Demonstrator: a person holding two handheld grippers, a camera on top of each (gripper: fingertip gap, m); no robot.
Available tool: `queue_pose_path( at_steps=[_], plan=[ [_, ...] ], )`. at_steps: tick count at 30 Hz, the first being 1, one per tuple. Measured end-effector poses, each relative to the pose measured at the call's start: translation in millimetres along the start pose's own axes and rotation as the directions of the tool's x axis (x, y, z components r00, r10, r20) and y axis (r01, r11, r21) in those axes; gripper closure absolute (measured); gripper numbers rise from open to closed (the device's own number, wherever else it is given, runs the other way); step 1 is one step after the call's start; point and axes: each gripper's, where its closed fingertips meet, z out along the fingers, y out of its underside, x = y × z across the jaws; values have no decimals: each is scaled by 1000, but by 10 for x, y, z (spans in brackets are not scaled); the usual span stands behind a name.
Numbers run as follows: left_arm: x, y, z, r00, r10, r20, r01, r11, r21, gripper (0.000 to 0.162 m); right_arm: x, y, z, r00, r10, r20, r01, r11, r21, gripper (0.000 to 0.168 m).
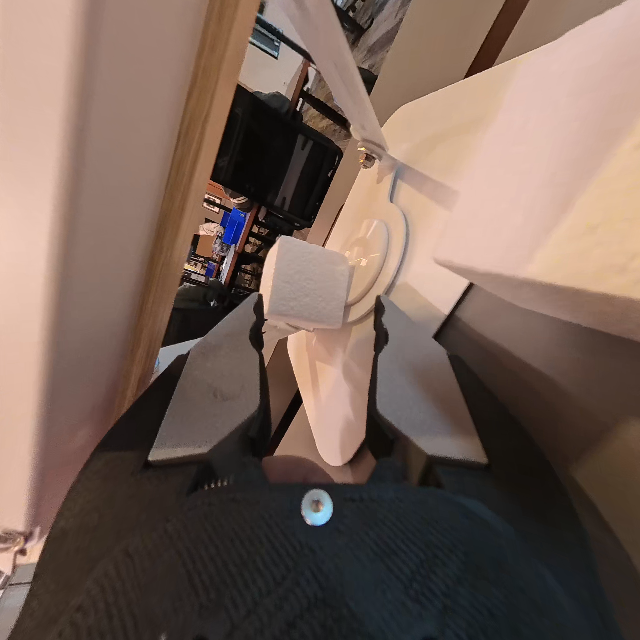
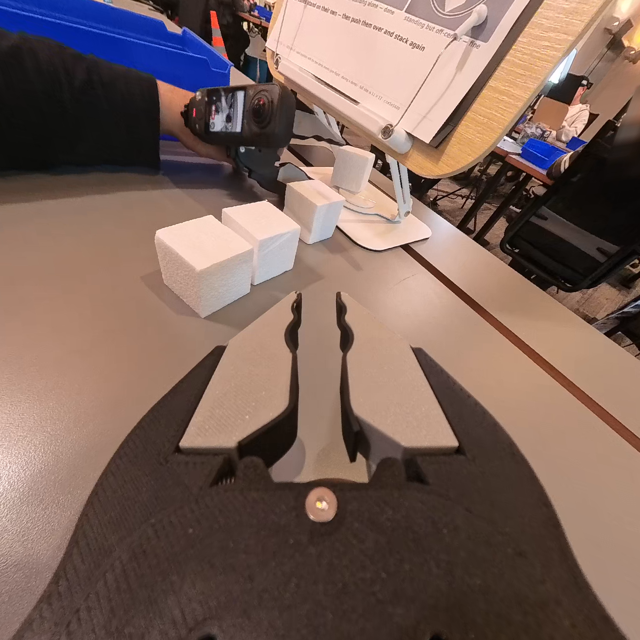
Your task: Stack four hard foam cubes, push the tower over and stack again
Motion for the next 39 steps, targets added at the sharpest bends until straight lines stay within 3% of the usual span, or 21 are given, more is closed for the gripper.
queue_pose_path(
  at_steps=[9,12,22,39],
  plan=[
    [-43,-24,-2,999,43,22,-44,999,15,90,-3,-1,-1,1000,0,2,0,1000,1,152],
    [-128,-25,-10,993,55,101,-57,998,18,116,-5,-1,-1,1000,-1,2,1,1000,1,152],
    [-141,5,27,986,70,151,-72,997,9,127,-6,-1,0,1000,1,4,-1,1000,1,152],
    [-145,91,138,996,29,90,-27,999,-23,118,-3,-1,1,1000,5,7,-5,1000,2,152]
  ],
)
